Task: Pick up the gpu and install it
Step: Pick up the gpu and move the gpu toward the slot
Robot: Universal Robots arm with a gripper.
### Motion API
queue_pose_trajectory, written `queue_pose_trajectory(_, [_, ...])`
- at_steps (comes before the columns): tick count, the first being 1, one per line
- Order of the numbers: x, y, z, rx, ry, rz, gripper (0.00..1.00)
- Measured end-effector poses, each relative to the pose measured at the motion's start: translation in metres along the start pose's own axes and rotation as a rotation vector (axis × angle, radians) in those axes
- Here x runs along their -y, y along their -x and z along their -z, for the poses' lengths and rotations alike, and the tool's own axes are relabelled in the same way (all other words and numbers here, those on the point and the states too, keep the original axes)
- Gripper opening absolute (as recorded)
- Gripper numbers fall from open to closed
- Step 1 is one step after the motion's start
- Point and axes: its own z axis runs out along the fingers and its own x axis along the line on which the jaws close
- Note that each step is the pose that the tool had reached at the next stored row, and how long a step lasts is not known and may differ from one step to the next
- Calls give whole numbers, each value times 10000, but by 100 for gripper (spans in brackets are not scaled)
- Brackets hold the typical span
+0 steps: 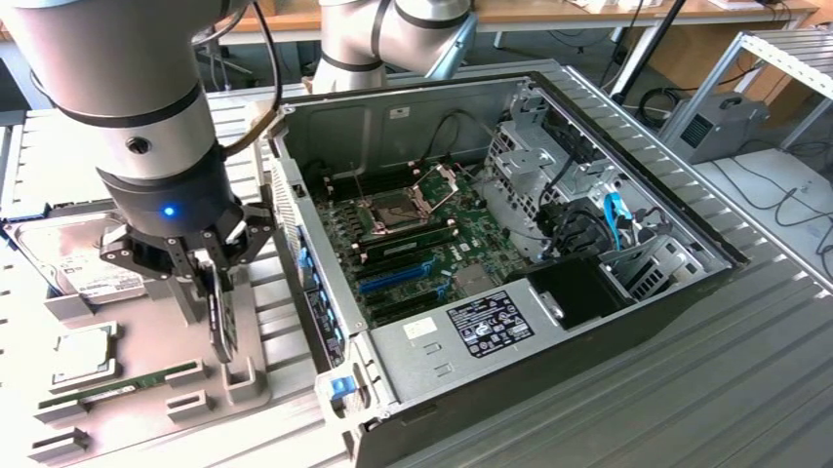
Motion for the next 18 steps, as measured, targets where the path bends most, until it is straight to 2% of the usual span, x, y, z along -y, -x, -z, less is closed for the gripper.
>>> queue_pose_trajectory(18, [-4,3,94,1,1,1,26])
